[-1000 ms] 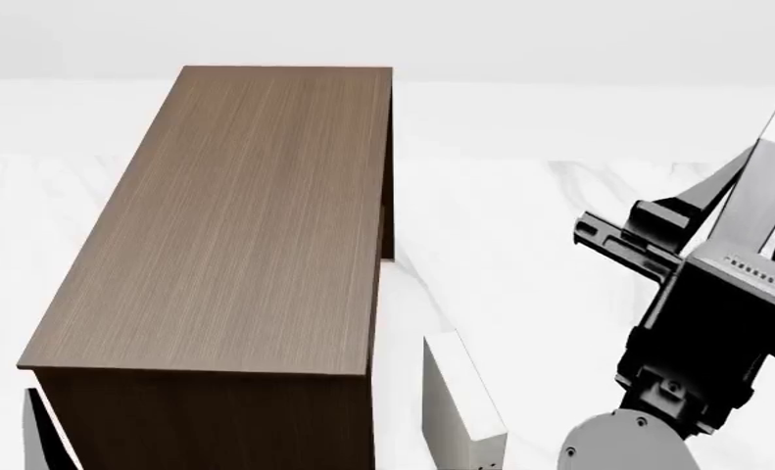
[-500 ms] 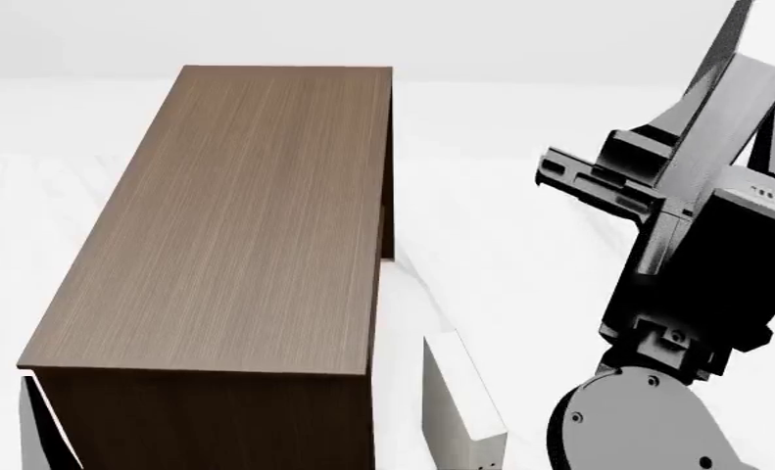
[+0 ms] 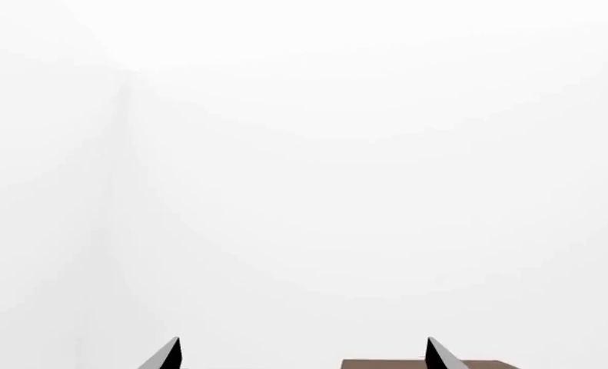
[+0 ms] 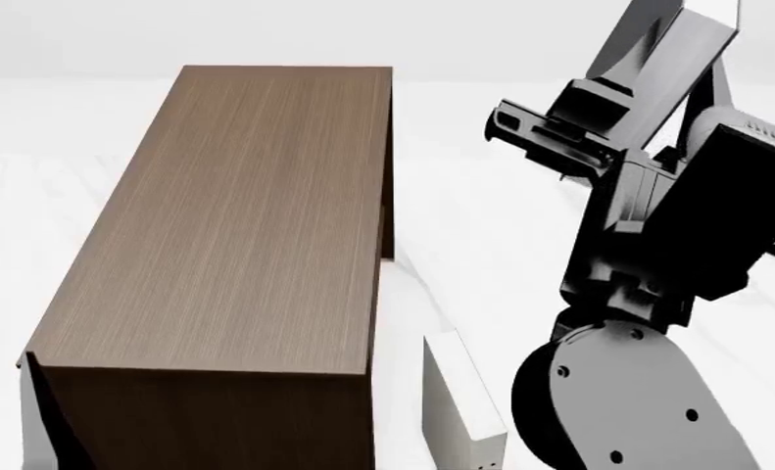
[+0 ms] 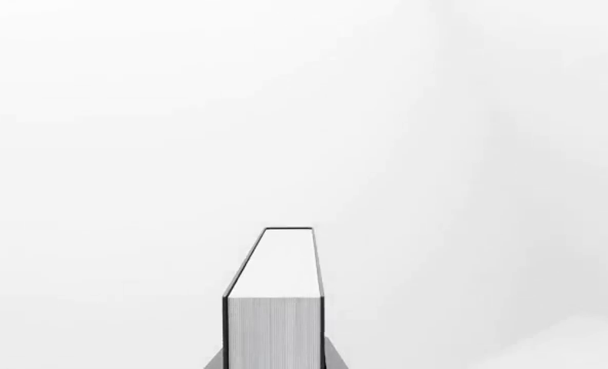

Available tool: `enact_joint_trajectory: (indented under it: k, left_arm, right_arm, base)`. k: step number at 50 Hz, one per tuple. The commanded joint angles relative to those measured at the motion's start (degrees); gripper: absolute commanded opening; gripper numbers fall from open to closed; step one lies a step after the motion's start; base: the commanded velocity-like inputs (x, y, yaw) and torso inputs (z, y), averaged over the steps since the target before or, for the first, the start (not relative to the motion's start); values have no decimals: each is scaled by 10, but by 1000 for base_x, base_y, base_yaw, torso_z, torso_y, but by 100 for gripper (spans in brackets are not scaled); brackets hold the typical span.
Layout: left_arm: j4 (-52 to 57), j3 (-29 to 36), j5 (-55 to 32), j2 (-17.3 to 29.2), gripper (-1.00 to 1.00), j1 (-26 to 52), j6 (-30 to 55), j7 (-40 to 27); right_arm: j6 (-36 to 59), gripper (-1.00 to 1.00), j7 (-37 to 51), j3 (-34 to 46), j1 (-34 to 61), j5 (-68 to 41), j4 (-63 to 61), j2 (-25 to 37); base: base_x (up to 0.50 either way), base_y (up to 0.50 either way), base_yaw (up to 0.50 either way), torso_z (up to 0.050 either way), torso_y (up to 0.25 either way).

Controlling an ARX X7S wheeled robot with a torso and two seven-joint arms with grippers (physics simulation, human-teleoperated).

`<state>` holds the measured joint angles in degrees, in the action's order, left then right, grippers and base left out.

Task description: Pick up the book in the middle and place it on the cabinet shelf.

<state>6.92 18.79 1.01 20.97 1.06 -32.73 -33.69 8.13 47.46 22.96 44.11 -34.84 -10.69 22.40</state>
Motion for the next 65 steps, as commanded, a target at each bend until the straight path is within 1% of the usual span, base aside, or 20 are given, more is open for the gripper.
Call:
enact_joint_trajectory:
  k: [1, 19, 29, 40, 48, 59, 65]
  left_arm:
    - [-2, -13, 1, -8, 100, 9, 6, 17]
    - [4, -11, 3, -4, 100, 1, 2, 14]
    - [5, -10, 2, -1, 100, -2, 1, 13]
    - [5, -10, -1, 1, 100, 1, 2, 13]
    - [5, -11, -6, 4, 100, 1, 1, 13]
    - [5, -13, -9, 9, 100, -11, -8, 9]
    - [3, -12, -13, 11, 100, -8, -7, 11]
  right_arm:
    - [4, -100, -40, -22, 21, -11, 7, -34]
    - [18, -100, -82, -25, 25, -109, 26, -72]
    - [6, -100, -101, -28, 32, -130, 44, -91]
    - [5, -100, -108, -29, 41, -160, 45, -110]
    - [18, -100, -110, -32, 43, -204, 47, -123]
    - [38, -100, -102, -31, 44, -259, 46, -142]
    - [42, -100, -97, -27, 45, -272, 41, -148]
  base:
    - [0, 0, 0, 0, 0]
    - [0, 0, 0, 1, 2]
    - [0, 0, 0, 0, 1]
    - [0, 0, 0, 0, 2]
    - [0, 0, 0, 0, 1]
    - [0, 0, 0, 0, 2]
    - [0, 0, 0, 2, 2]
